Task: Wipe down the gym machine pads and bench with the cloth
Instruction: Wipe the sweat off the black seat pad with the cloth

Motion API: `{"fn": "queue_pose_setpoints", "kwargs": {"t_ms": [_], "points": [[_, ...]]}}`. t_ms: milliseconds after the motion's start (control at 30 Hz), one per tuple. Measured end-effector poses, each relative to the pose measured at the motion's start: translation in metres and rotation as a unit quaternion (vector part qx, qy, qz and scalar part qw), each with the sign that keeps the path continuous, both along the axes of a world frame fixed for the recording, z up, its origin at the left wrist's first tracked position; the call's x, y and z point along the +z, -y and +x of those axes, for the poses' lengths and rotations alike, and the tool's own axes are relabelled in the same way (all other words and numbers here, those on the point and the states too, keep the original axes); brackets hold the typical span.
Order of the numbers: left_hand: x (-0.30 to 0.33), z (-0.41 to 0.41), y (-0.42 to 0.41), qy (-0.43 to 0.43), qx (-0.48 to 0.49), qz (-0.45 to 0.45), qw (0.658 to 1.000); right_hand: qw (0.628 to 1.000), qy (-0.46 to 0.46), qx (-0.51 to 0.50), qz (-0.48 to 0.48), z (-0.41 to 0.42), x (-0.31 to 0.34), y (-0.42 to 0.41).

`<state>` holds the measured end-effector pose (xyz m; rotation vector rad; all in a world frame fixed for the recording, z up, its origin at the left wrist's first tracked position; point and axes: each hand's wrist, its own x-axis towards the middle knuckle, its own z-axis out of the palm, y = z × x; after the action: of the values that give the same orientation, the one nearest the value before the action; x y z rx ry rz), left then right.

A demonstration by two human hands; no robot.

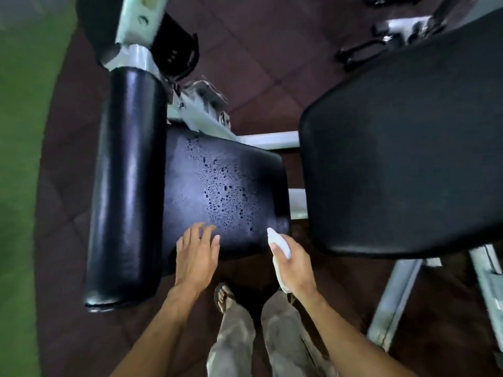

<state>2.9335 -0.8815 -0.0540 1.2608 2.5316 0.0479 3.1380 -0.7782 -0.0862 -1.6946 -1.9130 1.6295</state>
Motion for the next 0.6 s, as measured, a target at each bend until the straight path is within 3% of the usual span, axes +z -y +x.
{"fn": "queue_pose_setpoints", "kwargs": {"t_ms": [300, 400, 600], "points": [[-0.087, -0.053, -0.017, -0.057, 0.005, 0.029, 0.998, 0.987, -0.041, -0.045, 0.150, -0.078, -0.083, -0.035], [-0.108, -0.067, -0.015, -0.074, 0.037, 0.014, 0.996, 0.984, -0.018, -0.024, 0.178, -0.104, -0.112, -0.043], [-0.129, -0.070, -0.017, -0.152, -0.003, -0.026, 0.988, 0.949, 0.095, -0.006, 0.301, -0.147, -0.150, -0.029]]}}
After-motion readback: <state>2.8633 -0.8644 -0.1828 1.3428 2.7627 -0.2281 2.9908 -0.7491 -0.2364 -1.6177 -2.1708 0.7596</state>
